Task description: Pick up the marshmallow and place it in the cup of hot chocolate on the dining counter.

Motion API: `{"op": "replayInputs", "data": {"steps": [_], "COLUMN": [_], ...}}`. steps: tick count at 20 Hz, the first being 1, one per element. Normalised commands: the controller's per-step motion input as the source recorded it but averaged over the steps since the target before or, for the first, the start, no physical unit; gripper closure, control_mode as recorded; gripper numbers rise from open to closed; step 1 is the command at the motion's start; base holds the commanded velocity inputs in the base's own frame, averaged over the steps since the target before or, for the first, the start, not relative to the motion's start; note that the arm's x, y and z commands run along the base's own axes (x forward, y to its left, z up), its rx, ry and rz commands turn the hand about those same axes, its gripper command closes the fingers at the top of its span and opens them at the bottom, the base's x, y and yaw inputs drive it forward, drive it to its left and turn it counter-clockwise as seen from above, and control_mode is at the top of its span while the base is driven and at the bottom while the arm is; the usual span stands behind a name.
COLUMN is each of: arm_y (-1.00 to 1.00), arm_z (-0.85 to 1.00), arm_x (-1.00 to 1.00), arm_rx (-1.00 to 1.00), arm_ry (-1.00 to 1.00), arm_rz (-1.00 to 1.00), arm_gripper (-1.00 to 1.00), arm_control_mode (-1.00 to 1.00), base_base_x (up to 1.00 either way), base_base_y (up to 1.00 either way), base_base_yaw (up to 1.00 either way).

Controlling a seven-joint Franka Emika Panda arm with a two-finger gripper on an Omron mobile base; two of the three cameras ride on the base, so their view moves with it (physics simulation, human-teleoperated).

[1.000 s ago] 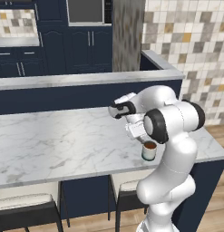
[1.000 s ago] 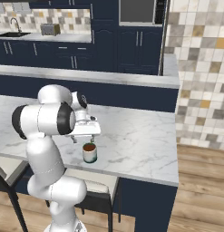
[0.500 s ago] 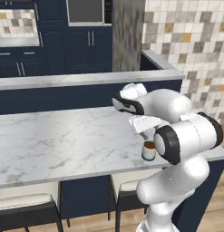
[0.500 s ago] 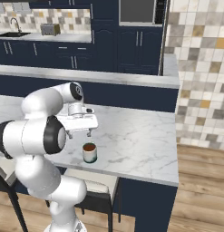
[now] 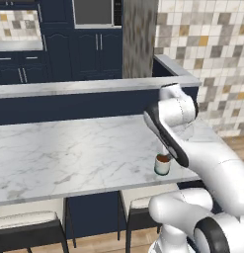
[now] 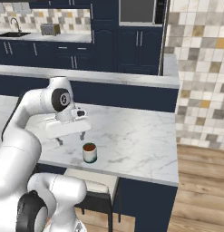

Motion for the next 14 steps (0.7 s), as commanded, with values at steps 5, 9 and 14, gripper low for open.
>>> {"op": "replayInputs", "data": {"steps": [5, 9, 14], "arm_y": [-0.05, -0.17, -0.04], "arm_z": [0.74, 0.75, 0.40], "arm_x": [-0.43, -0.27, -0.01], "arm_rx": [0.14, 0.14, 0.07], "arm_ry": [-0.40, -0.35, -0.21], "arm_rz": [0.00, -0.01, -0.05], "arm_gripper": [-1.00, -1.00, -1.00], "arm_control_mode": [-1.00, -1.00, -1.00], "base_base_x": [0.00, 0.00, 0.00], "base_base_y": [0.00, 0.00, 0.00], "base_base_yaw": [0.00, 0.00, 0.00]}}
